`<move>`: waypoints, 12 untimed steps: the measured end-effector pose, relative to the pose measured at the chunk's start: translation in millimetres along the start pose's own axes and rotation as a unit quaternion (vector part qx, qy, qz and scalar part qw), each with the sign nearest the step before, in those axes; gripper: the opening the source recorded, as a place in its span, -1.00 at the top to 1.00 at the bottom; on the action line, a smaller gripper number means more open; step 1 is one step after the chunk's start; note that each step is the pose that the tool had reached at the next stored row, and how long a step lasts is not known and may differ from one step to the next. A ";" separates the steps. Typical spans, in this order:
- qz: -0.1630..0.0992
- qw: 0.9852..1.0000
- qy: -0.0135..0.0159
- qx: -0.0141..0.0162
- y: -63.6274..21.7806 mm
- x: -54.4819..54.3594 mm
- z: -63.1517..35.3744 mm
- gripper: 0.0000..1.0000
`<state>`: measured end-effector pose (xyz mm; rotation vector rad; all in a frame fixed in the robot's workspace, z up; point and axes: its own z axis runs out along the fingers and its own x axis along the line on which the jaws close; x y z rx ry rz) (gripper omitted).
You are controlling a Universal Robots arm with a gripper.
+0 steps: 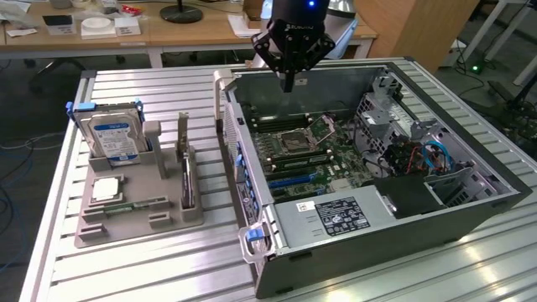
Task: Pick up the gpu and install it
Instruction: 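Reach for the gpu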
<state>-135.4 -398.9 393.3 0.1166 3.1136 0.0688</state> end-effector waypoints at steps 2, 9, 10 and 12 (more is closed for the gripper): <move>0.000 1.000 0.000 0.000 -0.3 3.9 -0.1 0.76; 0.000 1.000 0.000 0.000 -1.6 21.6 -0.6 0.76; 0.000 1.000 0.000 0.000 -1.9 24.8 -0.7 0.76; 0.000 1.000 0.000 0.000 -2.4 31.8 -0.9 0.76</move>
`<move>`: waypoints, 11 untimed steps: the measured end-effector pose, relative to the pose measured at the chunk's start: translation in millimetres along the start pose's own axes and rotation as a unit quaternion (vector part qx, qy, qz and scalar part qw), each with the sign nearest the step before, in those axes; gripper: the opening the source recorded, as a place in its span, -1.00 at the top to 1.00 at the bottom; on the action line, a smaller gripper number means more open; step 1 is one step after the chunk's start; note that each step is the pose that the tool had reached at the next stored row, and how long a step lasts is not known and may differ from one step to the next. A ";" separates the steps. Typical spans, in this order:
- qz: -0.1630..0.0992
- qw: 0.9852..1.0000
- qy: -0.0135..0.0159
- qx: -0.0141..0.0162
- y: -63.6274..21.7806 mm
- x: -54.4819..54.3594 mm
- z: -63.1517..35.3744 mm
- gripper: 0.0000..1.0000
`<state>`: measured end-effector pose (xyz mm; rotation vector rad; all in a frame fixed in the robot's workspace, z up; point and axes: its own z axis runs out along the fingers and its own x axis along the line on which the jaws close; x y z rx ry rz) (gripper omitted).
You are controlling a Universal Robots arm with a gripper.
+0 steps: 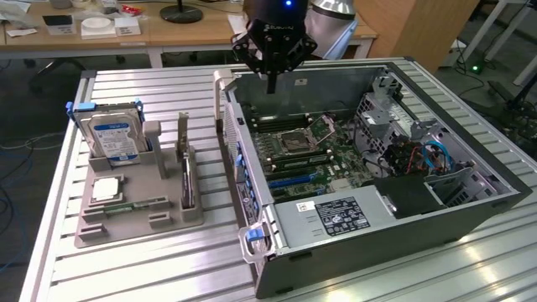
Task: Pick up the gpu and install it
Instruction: 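Reach for the gpu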
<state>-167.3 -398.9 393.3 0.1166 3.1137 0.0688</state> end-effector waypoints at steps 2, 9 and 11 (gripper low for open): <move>0.000 1.000 0.000 0.000 -0.6 7.8 -0.2 0.76; 0.000 1.000 0.000 0.000 -2.8 36.3 -1.0 0.76; 0.000 1.000 0.000 0.000 -3.6 44.7 -1.2 0.76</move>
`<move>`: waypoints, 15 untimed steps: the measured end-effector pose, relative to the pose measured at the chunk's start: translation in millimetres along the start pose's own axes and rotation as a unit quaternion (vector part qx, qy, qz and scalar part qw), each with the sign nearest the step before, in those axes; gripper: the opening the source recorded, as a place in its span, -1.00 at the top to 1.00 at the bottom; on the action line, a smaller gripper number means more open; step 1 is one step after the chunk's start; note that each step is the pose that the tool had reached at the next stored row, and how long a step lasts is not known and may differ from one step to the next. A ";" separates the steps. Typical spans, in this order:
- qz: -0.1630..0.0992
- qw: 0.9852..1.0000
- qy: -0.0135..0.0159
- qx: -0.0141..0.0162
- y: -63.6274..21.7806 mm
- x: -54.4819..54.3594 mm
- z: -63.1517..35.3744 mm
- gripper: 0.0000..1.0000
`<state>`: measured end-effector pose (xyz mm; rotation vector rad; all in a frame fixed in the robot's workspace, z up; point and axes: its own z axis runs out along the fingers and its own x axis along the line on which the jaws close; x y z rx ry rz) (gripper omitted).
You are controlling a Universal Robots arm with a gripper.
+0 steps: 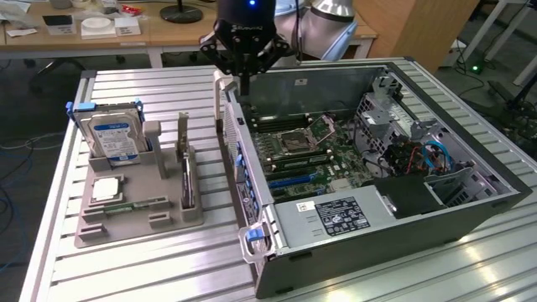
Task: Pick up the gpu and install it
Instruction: 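Reach for the gpu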
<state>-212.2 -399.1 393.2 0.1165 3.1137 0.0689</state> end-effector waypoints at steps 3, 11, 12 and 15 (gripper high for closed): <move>0.000 1.000 0.000 0.000 -1.3 14.0 -0.4 0.76; 0.000 1.000 0.000 0.000 -4.8 49.9 -1.3 0.76; 0.000 1.000 0.000 0.000 -5.3 54.4 -1.4 0.76; 0.000 1.000 0.000 0.000 -6.9 68.2 -1.8 0.76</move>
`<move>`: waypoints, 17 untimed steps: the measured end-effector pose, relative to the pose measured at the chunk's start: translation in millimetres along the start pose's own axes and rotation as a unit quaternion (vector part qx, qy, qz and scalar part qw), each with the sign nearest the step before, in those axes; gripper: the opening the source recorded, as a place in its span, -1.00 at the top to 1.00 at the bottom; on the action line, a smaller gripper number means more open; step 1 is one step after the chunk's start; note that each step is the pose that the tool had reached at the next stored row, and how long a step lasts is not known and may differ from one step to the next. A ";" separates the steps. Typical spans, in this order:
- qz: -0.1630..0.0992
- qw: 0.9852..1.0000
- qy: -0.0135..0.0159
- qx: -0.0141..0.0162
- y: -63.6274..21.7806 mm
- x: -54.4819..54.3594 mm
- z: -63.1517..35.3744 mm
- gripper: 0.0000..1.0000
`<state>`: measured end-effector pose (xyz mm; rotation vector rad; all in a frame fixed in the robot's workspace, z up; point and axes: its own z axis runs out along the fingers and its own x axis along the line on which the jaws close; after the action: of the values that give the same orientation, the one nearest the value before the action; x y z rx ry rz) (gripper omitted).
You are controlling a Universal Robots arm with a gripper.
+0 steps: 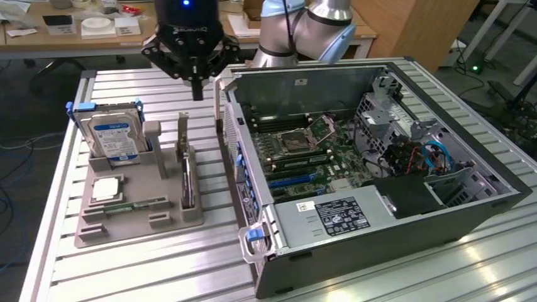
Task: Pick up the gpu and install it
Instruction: 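Reach for the gpu, then pick up the gpu and move the gpu toward the slot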
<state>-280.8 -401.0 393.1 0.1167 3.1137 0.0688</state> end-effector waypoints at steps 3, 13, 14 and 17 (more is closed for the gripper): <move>0.000 1.000 0.000 0.000 -1.7 13.4 -0.3 0.76; 0.000 1.000 0.000 0.000 -4.5 36.3 -0.8 0.76; 0.000 1.000 0.000 0.000 -4.5 36.4 -0.8 0.76; 0.000 1.000 0.000 0.000 -4.5 36.4 -0.8 0.76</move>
<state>-317.4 -402.8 392.8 0.1166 3.1137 0.0688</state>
